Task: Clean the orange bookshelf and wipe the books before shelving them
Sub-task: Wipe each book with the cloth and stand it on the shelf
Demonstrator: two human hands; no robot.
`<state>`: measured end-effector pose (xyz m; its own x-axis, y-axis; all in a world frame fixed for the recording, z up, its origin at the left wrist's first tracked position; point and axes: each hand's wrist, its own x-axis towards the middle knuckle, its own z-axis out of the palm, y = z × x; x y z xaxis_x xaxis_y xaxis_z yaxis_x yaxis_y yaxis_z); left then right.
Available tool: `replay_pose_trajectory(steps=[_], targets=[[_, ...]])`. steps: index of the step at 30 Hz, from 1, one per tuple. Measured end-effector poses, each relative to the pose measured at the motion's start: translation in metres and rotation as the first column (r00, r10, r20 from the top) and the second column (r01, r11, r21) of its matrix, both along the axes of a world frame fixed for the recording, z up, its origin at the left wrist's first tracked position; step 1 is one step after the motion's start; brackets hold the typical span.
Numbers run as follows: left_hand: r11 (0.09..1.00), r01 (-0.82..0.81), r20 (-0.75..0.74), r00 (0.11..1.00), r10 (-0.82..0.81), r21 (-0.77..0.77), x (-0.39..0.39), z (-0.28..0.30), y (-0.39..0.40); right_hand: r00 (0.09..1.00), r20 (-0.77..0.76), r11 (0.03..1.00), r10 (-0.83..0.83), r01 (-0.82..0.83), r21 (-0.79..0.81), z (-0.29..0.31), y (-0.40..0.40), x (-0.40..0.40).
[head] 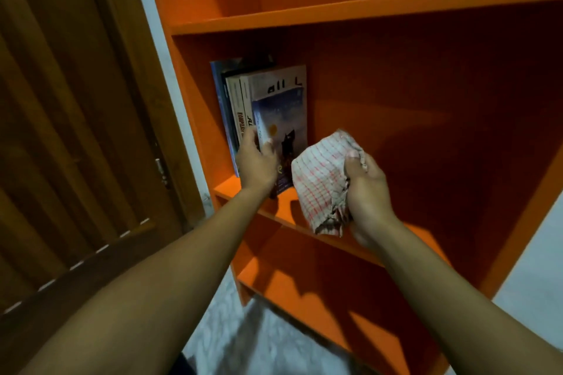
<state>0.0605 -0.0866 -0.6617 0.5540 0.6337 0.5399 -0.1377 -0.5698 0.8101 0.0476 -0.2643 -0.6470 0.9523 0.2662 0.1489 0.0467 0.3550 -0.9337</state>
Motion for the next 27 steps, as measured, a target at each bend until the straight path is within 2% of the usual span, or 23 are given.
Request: replay_pose_trajectory(steps=[2,4,6,13,21,27], targets=[[0.996,0.002,-0.136,0.991,0.010,0.089,-0.005,-0.009,0.008,1.000,-0.020,1.000,-0.009,0.009,0.017,-0.001,0.001,0.001],[0.996,-0.004,-0.250,0.968,0.027,0.092,-0.009,-0.013,0.014,1.000,-0.026,1.000,-0.010,0.011,0.027,-0.001,0.002,0.001],[0.997,-0.013,-0.298,0.954,0.033,0.070,-0.012,-0.014,0.015,1.000,-0.028,1.000,-0.004,0.005,0.030,0.000,0.002,0.000],[0.993,-0.106,-0.301,0.946,0.119,0.058,0.008,-0.004,0.009,1.000,-0.017,1.000,0.011,-0.011,0.002,0.002,-0.003,0.006],[0.933,-0.322,-0.303,0.915,0.265,-0.158,0.032,-0.001,-0.001,0.999,-0.047,1.000,0.003,-0.004,-0.023,-0.003,-0.008,0.015],[0.922,-0.348,-0.321,0.904,0.281,-0.173,0.031,0.001,-0.006,0.996,-0.084,1.000,0.005,-0.005,-0.003,-0.006,-0.005,0.016]])
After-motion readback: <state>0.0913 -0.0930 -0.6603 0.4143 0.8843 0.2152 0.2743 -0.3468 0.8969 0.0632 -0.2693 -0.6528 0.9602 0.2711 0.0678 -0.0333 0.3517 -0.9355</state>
